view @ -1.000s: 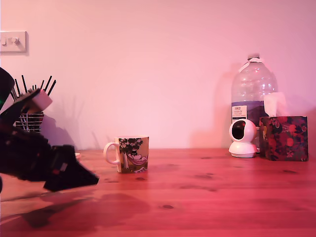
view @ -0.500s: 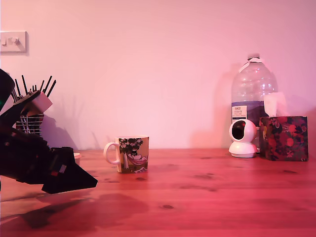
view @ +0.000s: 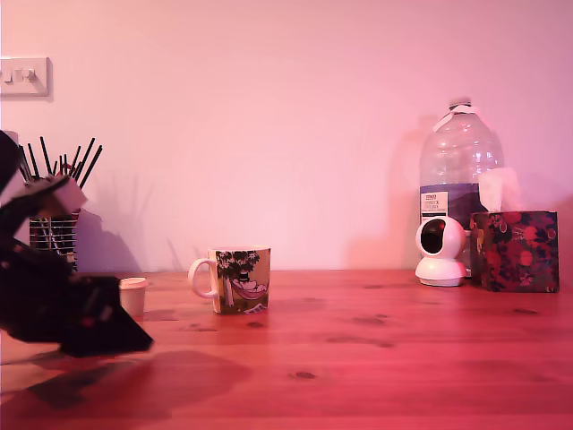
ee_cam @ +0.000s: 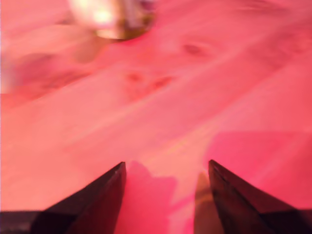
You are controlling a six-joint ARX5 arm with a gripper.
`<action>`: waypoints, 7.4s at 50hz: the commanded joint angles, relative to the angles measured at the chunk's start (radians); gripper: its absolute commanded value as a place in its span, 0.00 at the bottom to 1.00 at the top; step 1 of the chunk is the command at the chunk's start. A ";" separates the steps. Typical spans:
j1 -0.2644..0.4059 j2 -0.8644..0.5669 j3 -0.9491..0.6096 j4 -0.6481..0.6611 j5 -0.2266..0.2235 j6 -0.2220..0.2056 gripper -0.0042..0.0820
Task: Pick up the coffee capsules from the table one by one and drop them inside the nearest coffee cup
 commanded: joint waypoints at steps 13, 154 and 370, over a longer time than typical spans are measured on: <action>0.061 -0.031 -0.010 -0.020 -0.045 -0.035 0.61; 0.158 0.298 0.295 0.175 -0.106 -0.079 0.67; -0.085 -0.048 0.667 -0.750 -0.041 -0.063 0.30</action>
